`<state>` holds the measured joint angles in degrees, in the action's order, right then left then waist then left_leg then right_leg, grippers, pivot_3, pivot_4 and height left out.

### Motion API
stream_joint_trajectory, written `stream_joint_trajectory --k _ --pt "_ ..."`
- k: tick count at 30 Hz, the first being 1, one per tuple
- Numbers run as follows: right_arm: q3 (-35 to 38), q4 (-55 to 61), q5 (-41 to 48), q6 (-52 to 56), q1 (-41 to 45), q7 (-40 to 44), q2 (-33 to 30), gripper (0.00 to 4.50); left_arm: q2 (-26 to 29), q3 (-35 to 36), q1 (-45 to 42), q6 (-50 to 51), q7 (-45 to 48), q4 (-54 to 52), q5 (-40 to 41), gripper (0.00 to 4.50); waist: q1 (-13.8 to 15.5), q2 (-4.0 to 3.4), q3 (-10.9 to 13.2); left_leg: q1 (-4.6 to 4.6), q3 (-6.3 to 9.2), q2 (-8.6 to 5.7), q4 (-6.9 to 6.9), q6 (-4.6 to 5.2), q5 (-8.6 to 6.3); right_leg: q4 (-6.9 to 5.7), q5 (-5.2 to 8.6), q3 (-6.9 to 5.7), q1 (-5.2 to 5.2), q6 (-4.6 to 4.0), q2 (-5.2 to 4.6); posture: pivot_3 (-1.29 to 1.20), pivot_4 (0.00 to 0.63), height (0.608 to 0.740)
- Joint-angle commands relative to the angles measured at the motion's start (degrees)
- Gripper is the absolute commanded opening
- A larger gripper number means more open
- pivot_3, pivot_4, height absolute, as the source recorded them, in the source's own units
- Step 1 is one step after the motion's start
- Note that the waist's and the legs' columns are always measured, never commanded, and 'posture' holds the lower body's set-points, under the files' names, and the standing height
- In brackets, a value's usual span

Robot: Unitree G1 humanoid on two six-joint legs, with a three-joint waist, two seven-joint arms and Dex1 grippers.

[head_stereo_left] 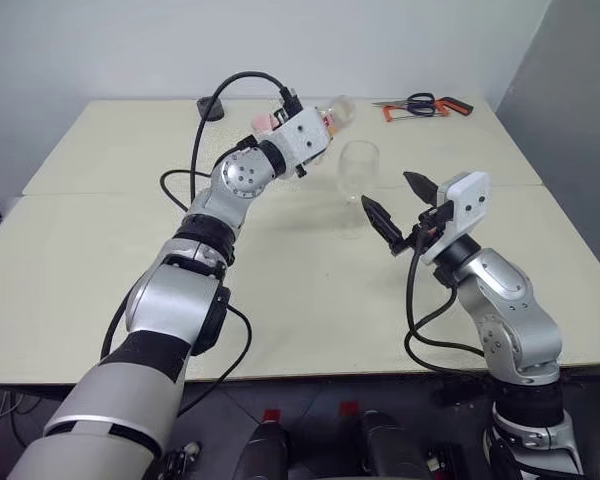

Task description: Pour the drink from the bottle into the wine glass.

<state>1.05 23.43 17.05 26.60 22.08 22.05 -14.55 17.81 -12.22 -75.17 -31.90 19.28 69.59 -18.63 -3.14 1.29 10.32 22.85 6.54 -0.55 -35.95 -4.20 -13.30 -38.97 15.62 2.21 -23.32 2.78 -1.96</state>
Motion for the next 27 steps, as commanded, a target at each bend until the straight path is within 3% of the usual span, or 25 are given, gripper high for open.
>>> stream_joint_trajectory --k 1,27 --pt "0.7 1.2 0.8 -0.9 1.3 -0.3 -0.1 4.50 0.4 -1.8 -3.8 -3.3 -4.4 0.3 -3.2 1.69 0.0 0.00 0.0 0.00 0.00 0.00 0.00 0.00 0.00 0.00 0.00 0.00 0.00 0.00 0.00 0.00 0.150 0.740" --pt "-0.9 3.7 0.8 2.4 0.7 -1.1 -1.0 4.50 1.7 -9.9 -6.4 -1.5 -20.3 4.1 -15.8 1.69 -0.1 0.01 0.0 0.00 -0.02 0.00 0.01 0.01 0.00 -0.01 0.00 0.00 -0.01 0.01 0.00 0.00 0.150 0.740"
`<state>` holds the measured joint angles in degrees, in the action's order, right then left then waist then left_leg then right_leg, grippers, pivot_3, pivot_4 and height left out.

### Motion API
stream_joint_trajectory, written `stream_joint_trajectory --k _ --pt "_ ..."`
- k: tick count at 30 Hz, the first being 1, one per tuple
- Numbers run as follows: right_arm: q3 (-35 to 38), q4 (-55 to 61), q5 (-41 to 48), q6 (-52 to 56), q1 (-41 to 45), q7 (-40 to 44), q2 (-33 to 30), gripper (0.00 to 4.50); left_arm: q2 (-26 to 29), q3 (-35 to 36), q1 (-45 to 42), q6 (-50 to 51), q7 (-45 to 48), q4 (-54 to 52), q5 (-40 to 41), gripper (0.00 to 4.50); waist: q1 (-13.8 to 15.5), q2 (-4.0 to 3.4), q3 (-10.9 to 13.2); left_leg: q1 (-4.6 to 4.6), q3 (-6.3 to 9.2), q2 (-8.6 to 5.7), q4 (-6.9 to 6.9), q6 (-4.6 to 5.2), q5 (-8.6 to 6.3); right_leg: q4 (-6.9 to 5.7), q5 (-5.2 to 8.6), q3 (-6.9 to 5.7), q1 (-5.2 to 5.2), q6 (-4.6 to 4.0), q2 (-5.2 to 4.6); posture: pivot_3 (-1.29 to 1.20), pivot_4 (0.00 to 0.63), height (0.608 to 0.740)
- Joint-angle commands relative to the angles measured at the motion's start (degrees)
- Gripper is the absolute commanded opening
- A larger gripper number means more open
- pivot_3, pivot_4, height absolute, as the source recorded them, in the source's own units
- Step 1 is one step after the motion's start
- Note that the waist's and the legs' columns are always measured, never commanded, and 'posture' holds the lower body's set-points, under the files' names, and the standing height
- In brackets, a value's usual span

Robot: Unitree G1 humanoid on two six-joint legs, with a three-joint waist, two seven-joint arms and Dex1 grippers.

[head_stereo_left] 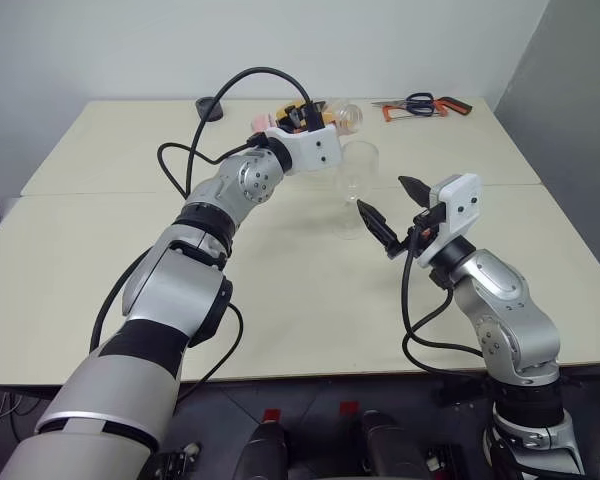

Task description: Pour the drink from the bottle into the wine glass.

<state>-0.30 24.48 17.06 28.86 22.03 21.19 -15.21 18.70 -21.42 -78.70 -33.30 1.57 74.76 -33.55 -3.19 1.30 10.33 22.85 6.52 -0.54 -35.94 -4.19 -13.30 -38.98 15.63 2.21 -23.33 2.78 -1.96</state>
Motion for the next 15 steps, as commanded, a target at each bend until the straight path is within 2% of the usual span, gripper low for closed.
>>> stream_joint_trajectory --k 1,15 --pt "0.4 2.6 0.8 0.2 0.9 -0.3 -0.3 4.50 1.0 -0.9 -2.9 0.0 -3.0 -1.1 -1.3 1.69 0.0 0.00 0.0 0.00 0.00 0.00 0.00 0.00 0.00 0.00 0.00 0.00 0.00 0.00 0.00 0.00 0.150 0.740" --pt "0.6 2.0 1.0 2.0 2.5 -1.3 0.2 4.50 1.4 -3.7 -3.5 1.2 -6.8 -0.9 -5.1 1.69 0.0 0.00 0.0 0.00 0.00 0.00 0.00 0.00 0.00 0.00 0.00 0.00 0.00 0.00 0.00 0.00 0.150 0.740"
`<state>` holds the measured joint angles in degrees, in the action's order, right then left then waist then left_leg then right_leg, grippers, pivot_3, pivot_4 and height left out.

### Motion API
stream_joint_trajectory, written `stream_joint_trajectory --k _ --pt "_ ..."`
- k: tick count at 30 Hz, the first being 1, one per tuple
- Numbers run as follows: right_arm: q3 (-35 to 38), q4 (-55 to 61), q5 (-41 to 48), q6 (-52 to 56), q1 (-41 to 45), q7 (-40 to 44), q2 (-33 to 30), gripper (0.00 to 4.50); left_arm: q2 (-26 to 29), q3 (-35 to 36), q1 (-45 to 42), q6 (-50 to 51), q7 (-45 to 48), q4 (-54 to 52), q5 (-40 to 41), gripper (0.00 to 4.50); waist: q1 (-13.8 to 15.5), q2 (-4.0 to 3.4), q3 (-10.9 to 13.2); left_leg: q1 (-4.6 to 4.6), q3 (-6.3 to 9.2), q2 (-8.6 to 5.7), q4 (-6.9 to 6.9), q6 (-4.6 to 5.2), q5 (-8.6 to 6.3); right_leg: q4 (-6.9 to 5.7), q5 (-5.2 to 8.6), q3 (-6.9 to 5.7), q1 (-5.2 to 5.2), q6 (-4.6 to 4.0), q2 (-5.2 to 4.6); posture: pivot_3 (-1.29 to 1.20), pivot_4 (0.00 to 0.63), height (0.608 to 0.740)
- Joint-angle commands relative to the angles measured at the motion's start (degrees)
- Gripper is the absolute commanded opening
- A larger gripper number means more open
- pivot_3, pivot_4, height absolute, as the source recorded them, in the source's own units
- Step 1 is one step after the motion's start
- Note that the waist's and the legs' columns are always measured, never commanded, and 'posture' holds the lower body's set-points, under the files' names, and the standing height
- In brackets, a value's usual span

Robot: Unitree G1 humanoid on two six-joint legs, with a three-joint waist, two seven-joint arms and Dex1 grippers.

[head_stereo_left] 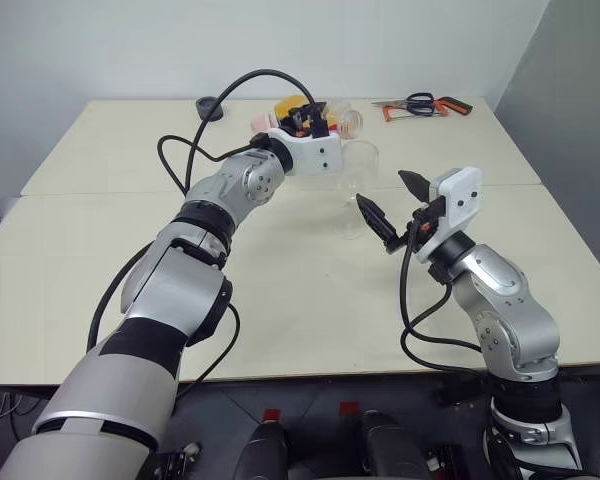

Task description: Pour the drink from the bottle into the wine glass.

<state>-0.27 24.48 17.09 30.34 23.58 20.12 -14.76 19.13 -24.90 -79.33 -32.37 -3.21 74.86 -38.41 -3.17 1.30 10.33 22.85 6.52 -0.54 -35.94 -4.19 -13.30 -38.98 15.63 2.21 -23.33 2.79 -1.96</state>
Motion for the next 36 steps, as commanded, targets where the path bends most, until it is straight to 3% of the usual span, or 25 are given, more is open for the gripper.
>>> stream_joint_trajectory --k 1,21,36 --pt "0.7 2.0 1.0 0.9 0.8 -0.4 -0.4 4.50 1.0 -0.4 -2.9 0.4 -2.3 -0.9 -0.5 1.69 0.0 0.00 0.0 0.00 0.00 0.00 0.00 0.00 0.00 0.00 0.00 0.00 0.00 0.00 0.00 0.00 0.150 0.740" --pt "6.5 10.0 8.7 1.6 -4.5 4.8 -6.6 4.50 1.1 -2.3 -3.7 1.5 -4.7 -0.5 -2.4 1.69 0.0 0.01 0.0 0.01 -0.02 0.00 0.00 0.00 0.00 0.00 0.00 0.01 0.00 0.00 0.00 0.00 0.150 0.740" --pt "5.3 10.7 9.6 2.4 -4.2 3.2 -7.5 4.50 1.6 -4.6 -4.5 1.8 -7.8 -0.1 -4.6 1.69 0.1 0.03 0.0 0.02 -0.04 0.00 -0.01 0.00 0.00 -0.01 0.00 0.01 0.00 0.01 -0.01 0.00 0.150 0.740"
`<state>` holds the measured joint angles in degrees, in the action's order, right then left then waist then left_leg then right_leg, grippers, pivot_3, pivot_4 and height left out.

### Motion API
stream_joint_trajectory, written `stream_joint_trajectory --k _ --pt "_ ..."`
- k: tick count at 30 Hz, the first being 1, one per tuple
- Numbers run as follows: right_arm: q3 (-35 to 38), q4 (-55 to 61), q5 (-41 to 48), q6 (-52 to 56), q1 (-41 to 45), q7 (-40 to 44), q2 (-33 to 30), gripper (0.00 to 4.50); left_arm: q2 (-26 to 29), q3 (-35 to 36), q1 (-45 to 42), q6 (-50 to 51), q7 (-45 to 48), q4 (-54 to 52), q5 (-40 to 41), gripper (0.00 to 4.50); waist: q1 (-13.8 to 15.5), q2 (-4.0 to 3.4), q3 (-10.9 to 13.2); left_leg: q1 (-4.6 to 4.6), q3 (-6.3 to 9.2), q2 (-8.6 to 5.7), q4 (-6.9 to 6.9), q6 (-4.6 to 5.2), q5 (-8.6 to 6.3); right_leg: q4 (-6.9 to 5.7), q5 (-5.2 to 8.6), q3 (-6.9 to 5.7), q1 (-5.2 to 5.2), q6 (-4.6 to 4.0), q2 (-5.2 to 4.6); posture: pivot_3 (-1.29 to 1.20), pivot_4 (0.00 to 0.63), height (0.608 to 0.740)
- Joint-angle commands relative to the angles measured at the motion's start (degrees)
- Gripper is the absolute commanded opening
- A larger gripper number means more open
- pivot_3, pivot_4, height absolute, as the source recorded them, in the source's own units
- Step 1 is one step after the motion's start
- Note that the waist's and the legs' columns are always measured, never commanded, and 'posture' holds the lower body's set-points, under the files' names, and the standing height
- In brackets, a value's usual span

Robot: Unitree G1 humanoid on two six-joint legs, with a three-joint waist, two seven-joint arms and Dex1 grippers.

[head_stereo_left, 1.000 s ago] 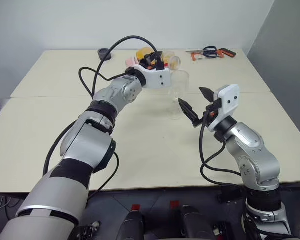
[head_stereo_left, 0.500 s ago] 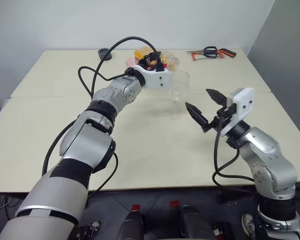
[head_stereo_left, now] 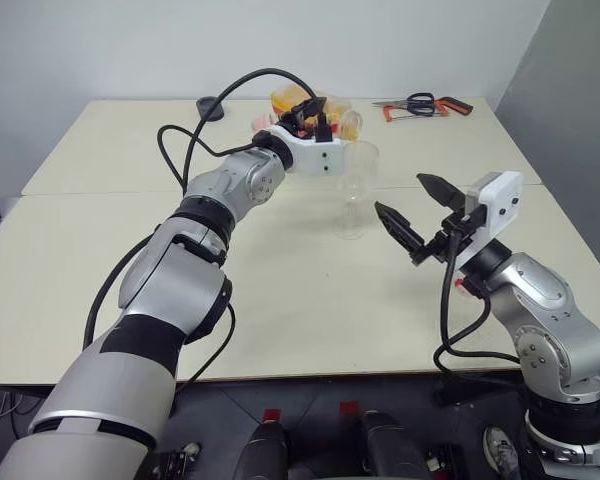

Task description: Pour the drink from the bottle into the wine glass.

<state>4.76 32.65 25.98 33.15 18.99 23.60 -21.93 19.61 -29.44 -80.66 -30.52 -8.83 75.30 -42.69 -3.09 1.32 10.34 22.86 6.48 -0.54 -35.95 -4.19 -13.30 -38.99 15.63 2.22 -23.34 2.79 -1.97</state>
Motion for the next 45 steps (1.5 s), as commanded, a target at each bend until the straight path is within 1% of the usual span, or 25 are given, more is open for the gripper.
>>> stream_joint_trajectory --k 1,19,45 --pt "0.2 2.5 0.7 -0.5 0.3 -0.3 -0.3 4.50 1.2 -0.2 -3.2 -0.1 -2.5 -0.4 -0.5 1.69 0.0 0.00 0.0 0.00 0.00 0.00 0.00 0.00 0.00 0.00 0.00 0.00 0.00 0.00 0.00 0.00 0.150 0.740" --pt "-0.1 2.2 0.9 -1.0 -0.3 0.2 -0.2 4.50 1.6 -1.4 -3.4 0.1 -4.0 0.1 -1.5 1.69 0.0 0.00 0.0 0.00 -0.01 0.00 0.00 0.00 0.00 0.00 0.00 0.00 0.00 0.00 0.00 0.00 0.150 0.740" --pt "-0.3 2.4 0.8 -1.4 -1.1 -0.2 0.3 4.50 1.4 -1.5 -4.1 0.2 -4.2 0.3 -1.9 1.69 0.0 0.00 0.0 0.00 -0.01 0.00 -0.01 0.00 0.00 -0.01 0.00 0.00 0.00 0.00 0.00 0.00 0.150 0.740"
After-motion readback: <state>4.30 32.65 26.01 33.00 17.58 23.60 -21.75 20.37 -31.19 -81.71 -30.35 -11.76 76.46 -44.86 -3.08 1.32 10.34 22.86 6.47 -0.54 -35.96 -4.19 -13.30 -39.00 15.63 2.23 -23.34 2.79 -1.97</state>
